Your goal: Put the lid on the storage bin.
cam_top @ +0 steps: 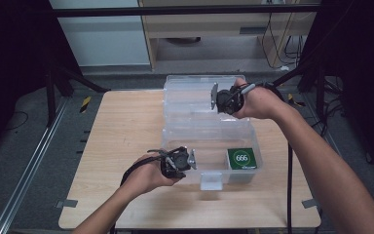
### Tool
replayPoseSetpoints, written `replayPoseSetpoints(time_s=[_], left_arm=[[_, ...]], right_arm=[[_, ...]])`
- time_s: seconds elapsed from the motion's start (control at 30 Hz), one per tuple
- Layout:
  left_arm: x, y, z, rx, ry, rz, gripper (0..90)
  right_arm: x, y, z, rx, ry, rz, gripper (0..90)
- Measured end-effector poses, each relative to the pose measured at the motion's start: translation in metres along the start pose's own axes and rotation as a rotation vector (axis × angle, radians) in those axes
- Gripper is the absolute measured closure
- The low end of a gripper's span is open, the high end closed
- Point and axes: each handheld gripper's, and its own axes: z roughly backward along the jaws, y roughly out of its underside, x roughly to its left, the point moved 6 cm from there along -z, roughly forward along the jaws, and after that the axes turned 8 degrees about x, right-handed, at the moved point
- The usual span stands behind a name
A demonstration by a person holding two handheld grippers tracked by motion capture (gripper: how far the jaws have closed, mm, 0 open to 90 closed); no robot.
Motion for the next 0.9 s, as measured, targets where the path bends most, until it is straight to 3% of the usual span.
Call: replayPoseSetpoints(time_s=[0.03, 0.07, 0.1, 0.43, 0.6, 0.73, 0.9], left_arm=[[-0.005, 0.001, -0.001, -0.002, 0.014, 0.062, 82.8], [-0.005, 0.001, -0.001, -0.002, 0.014, 0.062, 82.8], [0.0, 0.0, 0.0, 0.001, -0.003, -0.001, 82.8], [-0.001, 0.0, 0.0, -0.006, -0.003, 0.013, 82.5], [-0.003, 0.0, -0.001, -0.02, -0.022, 0.023, 81.7], [-0.003, 0.0, -0.001, -0.029, -0.019, 0.036, 81.2], [-0.003, 0.0, -0.001, -0.022, -0.034, 0.043, 80.8]], right_arm=[[0.002, 0.0, 0.002, -0.002, 0.002, -0.001, 84.9], [0.002, 0.0, 0.002, -0.002, 0.002, -0.001, 84.9], [0.004, -0.001, 0.004, -0.003, 0.006, 0.002, 85.0], [0.021, 0.0, 0.017, -0.035, 0.051, -0.001, 84.8], [0.033, 0.0, 0.025, -0.044, 0.104, 0.014, 84.0], [0.043, 0.002, 0.028, -0.073, 0.119, -0.004, 84.0], [0.051, 0.002, 0.033, -0.074, 0.135, 0.011, 83.9]])
